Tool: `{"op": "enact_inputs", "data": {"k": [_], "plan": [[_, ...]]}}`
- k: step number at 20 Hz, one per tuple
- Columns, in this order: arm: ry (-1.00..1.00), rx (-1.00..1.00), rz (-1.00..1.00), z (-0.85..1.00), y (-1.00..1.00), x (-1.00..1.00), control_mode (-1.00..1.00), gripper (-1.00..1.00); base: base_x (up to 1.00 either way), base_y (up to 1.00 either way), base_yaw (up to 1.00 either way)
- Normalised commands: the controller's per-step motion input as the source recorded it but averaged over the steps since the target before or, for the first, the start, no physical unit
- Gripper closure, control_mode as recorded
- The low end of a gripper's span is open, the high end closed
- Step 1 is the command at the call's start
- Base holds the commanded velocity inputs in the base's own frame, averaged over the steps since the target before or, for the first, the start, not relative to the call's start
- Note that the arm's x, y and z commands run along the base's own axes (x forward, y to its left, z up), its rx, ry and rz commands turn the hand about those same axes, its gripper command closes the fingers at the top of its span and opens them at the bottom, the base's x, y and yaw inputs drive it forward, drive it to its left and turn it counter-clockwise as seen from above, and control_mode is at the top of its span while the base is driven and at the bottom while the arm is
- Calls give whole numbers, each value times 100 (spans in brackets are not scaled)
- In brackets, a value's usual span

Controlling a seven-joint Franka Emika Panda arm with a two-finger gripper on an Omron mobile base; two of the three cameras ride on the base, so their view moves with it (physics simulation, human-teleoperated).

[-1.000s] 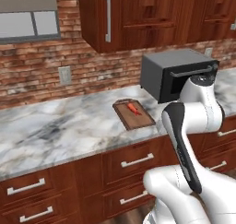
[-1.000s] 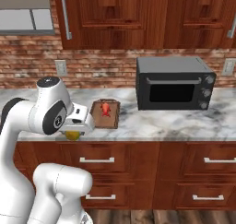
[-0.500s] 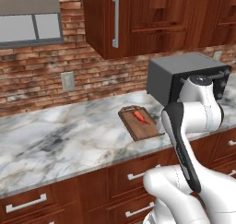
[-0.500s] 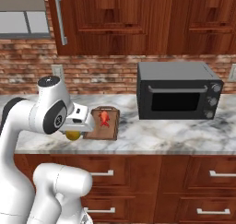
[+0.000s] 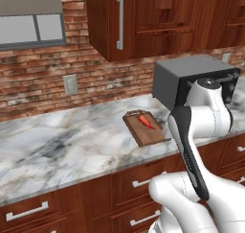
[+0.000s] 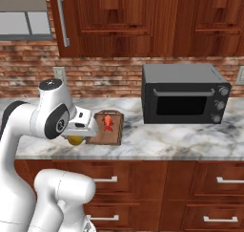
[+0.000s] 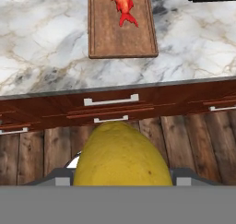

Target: Retrieve a lemon from the fridge and place it on the cutting board with the fish.

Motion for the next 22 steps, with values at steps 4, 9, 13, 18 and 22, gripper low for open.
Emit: {"op": "enact_inputs", "data": {"k": [4,9,13,18,22], "plan": [[0,0,0,0,0,0,-100,100,0,0,0],[0,0,-5,-12,20,25,-100,100,0,0,0],[0,1,-6,-21,8,49,-100,100,0,0,0],[1,0,-12,-45,0,37,-100,100,0,0,0],[4,0,-12,-59,0,58,-100,100,0,0,0]]}}
